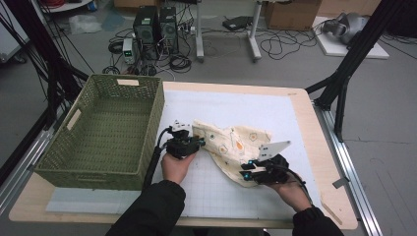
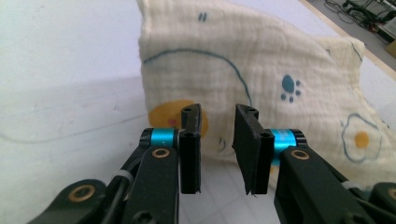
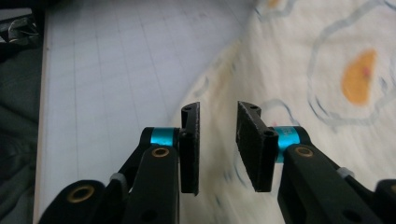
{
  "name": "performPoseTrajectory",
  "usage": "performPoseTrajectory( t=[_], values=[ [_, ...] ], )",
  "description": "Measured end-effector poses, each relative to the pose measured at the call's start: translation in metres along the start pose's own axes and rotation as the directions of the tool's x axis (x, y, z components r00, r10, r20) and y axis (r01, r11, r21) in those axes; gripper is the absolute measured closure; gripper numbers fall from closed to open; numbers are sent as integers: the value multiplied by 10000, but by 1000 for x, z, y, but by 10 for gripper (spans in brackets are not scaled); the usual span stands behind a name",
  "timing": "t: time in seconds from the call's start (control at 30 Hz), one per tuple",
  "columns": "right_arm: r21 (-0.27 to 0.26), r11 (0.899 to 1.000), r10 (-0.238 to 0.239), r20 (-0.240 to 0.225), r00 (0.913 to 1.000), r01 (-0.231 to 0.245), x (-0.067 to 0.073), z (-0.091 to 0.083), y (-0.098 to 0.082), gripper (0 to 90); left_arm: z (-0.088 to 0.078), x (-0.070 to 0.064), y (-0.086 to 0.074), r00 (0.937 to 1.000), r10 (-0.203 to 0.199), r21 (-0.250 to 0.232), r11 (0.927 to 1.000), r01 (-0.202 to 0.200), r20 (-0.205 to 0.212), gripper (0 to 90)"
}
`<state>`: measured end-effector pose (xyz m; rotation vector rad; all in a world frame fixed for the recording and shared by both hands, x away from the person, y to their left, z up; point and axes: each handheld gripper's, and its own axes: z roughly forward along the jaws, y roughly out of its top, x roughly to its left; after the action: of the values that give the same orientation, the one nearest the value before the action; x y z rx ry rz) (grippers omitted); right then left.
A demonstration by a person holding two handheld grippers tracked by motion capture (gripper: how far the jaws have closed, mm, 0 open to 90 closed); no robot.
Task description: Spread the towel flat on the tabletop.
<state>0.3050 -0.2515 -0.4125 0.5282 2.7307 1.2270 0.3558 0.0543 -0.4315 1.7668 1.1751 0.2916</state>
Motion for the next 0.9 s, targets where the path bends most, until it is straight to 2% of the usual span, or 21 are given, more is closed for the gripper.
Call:
performPoseTrajectory(
  t=[0.1,0.17,0.27,0.33,0.37,0.43,0.47,0.57,0.63,0.73,0.83,0.9],
  values=[
    [266,9992,-301,-29,9995,302,9,20,15,676,-1,3,-4,10000,-86,93,9999,86,-35,685],
    [588,9962,-650,176,9977,639,14,34,23,670,-1,4,-6,9999,-103,193,9998,105,-73,668],
    [1046,9922,-713,328,9969,675,13,51,29,673,0,4,-6,10000,-92,135,9999,92,-4,664],
    [1371,9887,-676,463,9966,607,12,60,29,711,1,3,-6,9999,-64,86,9999,63,97,682],
    [1563,9856,-724,474,9962,642,10,64,29,733,2,3,-6,9999,-55,116,9999,53,141,714],
    [1495,9867,-715,493,9962,634,8,64,29,853,4,2,-7,9998,-16,136,9999,13,197,829],
    [1498,9865,-748,476,9961,669,7,63,29,867,4,2,-7,9997,37,141,9999,-40,237,871],
    [1407,9879,-658,0,9978,652,8,60,28,876,5,0,-6,9994,121,87,9999,-124,312,893],
    [1019,9907,-858,-508,9950,906,11,53,28,876,4,-1,-4,9995,104,-52,9999,-103,311,893],
    [724,9906,-1067,-1235,9866,1161,19,42,28,876,4,-2,0,9996,84,-187,9998,-78,283,893],
    [580,9890,-1242,-1704,9775,1358,25,31,24,877,6,-4,3,9995,112,-215,9997,-106,294,893],
    [423,9895,-1254,-2242,9664,1382,26,22,18,876,7,-5,5,9994,179,-157,9997,-174,302,892]
  ],
)
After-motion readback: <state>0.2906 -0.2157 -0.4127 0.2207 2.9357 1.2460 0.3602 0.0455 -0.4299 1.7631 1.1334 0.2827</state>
